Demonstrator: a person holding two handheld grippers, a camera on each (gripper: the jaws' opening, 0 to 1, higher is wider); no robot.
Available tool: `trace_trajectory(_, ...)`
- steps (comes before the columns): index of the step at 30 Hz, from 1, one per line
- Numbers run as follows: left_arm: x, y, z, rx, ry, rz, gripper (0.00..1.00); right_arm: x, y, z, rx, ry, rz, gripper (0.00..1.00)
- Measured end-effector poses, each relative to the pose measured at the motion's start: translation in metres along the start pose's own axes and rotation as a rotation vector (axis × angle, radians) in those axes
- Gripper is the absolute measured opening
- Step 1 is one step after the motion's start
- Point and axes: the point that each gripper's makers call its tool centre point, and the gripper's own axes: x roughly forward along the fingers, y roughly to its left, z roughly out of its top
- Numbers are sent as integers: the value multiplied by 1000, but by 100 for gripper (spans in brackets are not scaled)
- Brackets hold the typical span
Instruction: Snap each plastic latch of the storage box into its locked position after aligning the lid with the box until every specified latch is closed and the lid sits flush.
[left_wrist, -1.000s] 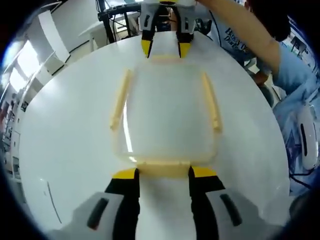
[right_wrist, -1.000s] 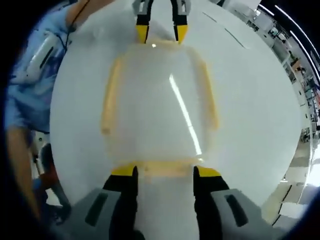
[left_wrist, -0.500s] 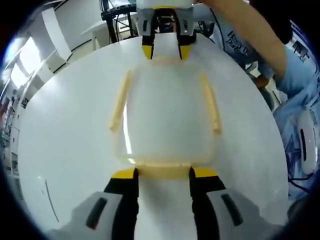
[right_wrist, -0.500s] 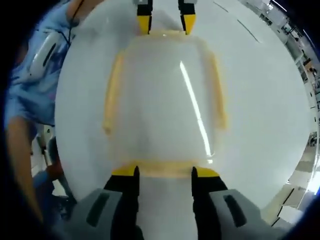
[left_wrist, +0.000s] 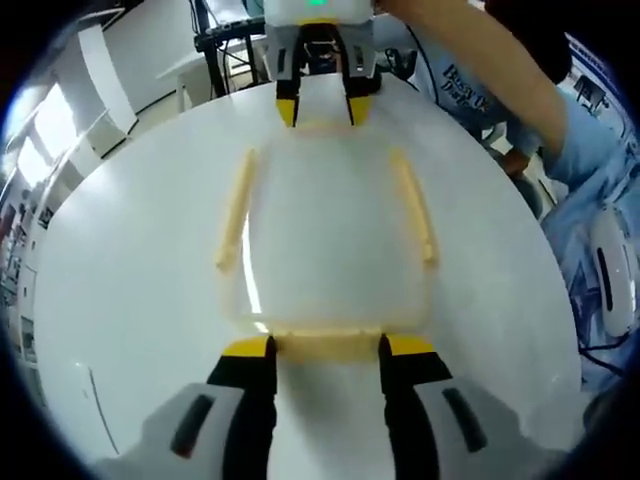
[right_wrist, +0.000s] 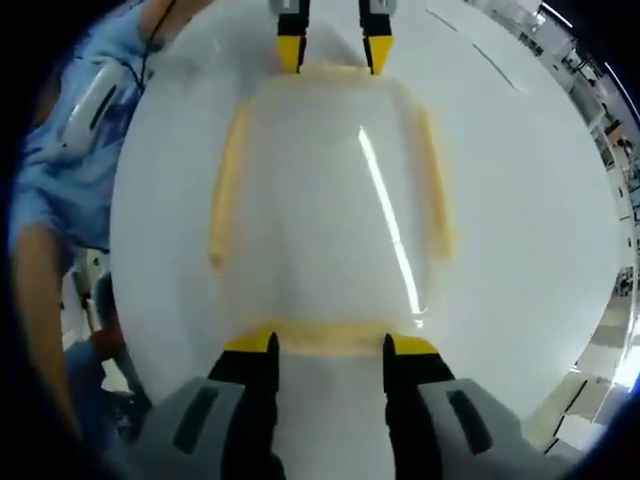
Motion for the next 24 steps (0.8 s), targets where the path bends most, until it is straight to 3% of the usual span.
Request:
trace_trajectory(10,1,-2,0,-18,14,7,40,1,0,0,-14,48,3,41)
trace_trajectory(24,1,-1,1,-3,-4,0,40,2,0,-2,-6,42,0,42)
